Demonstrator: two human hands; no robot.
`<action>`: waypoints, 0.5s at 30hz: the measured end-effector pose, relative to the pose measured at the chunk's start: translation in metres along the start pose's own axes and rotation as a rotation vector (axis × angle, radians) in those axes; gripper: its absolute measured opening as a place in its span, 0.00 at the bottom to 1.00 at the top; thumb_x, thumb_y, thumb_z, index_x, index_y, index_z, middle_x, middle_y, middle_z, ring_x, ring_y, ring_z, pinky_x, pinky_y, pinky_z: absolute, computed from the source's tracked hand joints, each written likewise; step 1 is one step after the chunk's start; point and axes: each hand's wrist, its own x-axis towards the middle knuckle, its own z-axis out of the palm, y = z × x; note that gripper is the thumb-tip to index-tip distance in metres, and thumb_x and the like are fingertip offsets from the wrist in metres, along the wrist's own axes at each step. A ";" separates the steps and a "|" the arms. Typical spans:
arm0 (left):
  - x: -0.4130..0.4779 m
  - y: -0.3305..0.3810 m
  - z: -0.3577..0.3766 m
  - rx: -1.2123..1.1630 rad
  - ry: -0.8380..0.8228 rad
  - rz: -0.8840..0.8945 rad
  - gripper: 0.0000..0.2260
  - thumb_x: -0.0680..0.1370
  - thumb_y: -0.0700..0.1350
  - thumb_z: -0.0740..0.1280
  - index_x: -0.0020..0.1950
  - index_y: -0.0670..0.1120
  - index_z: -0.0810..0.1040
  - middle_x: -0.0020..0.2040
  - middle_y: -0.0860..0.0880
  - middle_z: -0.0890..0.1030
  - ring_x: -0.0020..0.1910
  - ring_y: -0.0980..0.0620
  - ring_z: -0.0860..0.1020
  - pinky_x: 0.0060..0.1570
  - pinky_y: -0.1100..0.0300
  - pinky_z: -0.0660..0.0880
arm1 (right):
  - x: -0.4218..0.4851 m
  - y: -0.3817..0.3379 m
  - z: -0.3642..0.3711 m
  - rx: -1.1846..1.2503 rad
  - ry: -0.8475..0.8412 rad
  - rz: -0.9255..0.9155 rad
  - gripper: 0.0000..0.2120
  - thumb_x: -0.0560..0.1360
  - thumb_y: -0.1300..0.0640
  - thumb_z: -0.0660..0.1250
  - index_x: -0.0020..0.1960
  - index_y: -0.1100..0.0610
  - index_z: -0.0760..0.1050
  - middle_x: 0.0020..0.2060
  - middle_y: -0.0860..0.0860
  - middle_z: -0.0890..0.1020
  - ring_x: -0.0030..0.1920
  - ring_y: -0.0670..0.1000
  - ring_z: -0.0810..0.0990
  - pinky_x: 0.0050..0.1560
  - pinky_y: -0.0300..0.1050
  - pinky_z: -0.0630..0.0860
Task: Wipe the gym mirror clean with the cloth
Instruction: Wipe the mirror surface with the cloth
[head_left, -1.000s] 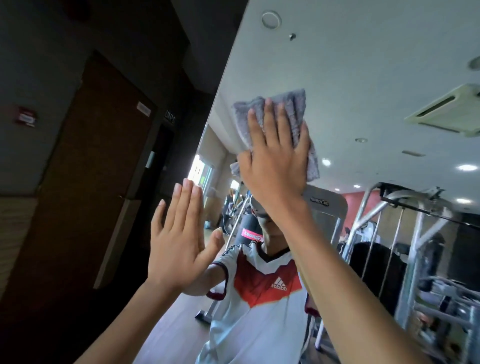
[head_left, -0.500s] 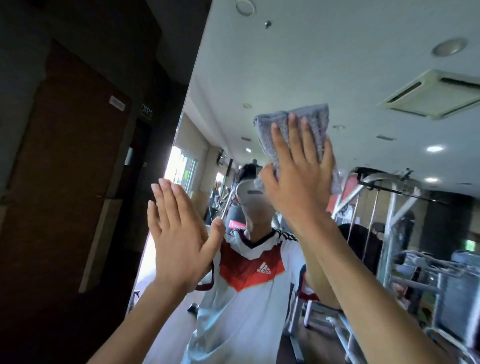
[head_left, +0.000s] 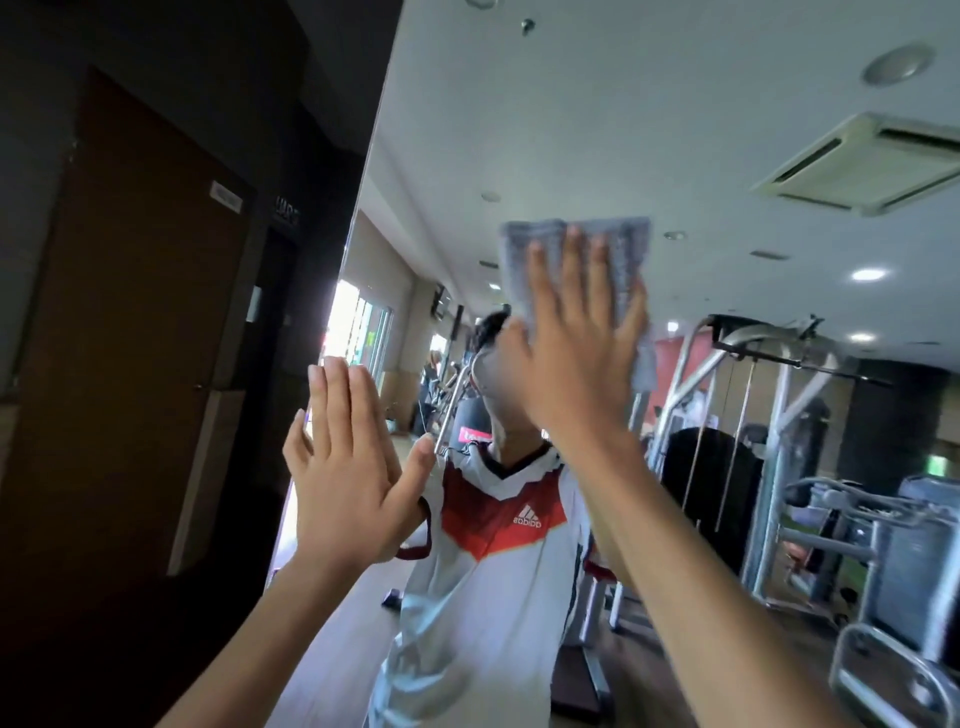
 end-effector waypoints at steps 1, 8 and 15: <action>-0.001 -0.002 0.000 -0.001 -0.002 0.011 0.39 0.81 0.68 0.43 0.82 0.42 0.49 0.83 0.44 0.48 0.82 0.49 0.43 0.76 0.51 0.42 | -0.005 -0.018 0.003 0.005 -0.018 -0.068 0.30 0.81 0.44 0.48 0.80 0.51 0.54 0.80 0.53 0.52 0.79 0.54 0.53 0.76 0.65 0.46; -0.004 -0.017 -0.007 0.008 -0.089 0.068 0.38 0.81 0.68 0.43 0.83 0.45 0.46 0.83 0.47 0.44 0.81 0.51 0.41 0.78 0.46 0.47 | -0.072 0.020 -0.009 -0.020 -0.150 -0.617 0.28 0.79 0.48 0.57 0.79 0.49 0.59 0.78 0.49 0.60 0.74 0.49 0.66 0.77 0.63 0.49; -0.003 0.005 -0.002 0.020 -0.038 -0.020 0.38 0.81 0.65 0.45 0.82 0.40 0.47 0.83 0.43 0.46 0.81 0.48 0.40 0.77 0.49 0.33 | -0.018 0.056 -0.012 -0.026 0.030 -0.062 0.29 0.78 0.48 0.54 0.79 0.52 0.58 0.78 0.54 0.59 0.78 0.55 0.57 0.76 0.58 0.48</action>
